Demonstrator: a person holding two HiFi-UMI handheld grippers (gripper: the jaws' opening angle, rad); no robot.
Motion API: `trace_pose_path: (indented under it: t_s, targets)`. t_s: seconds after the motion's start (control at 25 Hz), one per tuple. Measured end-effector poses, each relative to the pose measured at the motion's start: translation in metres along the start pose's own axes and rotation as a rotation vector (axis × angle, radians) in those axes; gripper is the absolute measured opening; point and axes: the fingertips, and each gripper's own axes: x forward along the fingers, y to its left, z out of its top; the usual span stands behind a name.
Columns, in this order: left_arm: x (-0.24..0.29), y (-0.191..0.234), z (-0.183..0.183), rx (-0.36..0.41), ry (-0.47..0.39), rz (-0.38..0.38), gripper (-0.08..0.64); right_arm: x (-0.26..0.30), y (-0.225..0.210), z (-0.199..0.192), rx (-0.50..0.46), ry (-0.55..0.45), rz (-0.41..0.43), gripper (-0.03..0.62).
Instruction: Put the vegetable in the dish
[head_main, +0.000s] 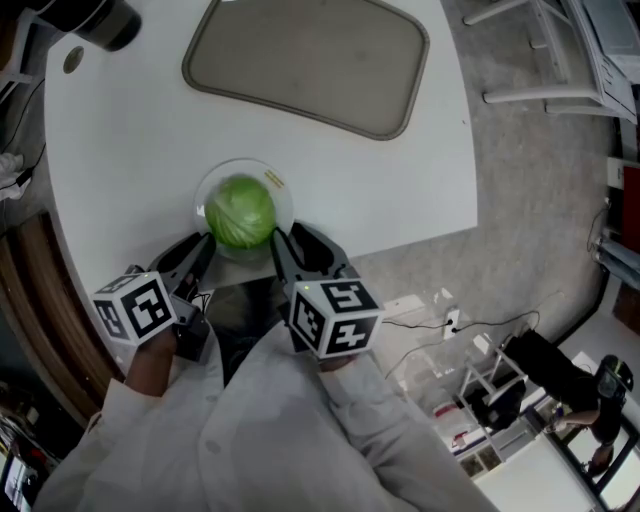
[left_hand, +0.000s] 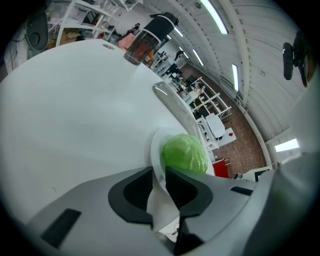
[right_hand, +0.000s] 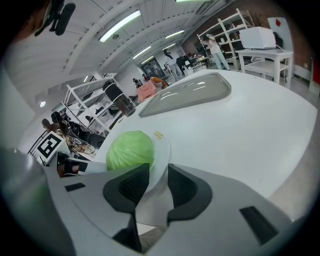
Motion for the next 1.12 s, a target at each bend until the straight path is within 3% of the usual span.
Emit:
trace_pose_path:
  t_s: [0.16,0.76,1.12]
  targets:
    - [0.0004,0.0003,-0.0001,-0.003,0.009,-0.013,0.080,0.0010,-0.0006,-0.0011,-0.032,-0.001,-0.022,0.112]
    - [-0.0009,-0.0015,0.0006,0.027,-0.019,-0.041,0.078,0.0009,-0.0015,-0.0020,0.022,0.019,-0.002,0.083]
    - [-0.0003,0.0004,0.0027,0.066,-0.019,-0.014,0.063,0.0008,-0.0014,-0.0008,0.012,0.017,-0.025,0.084]
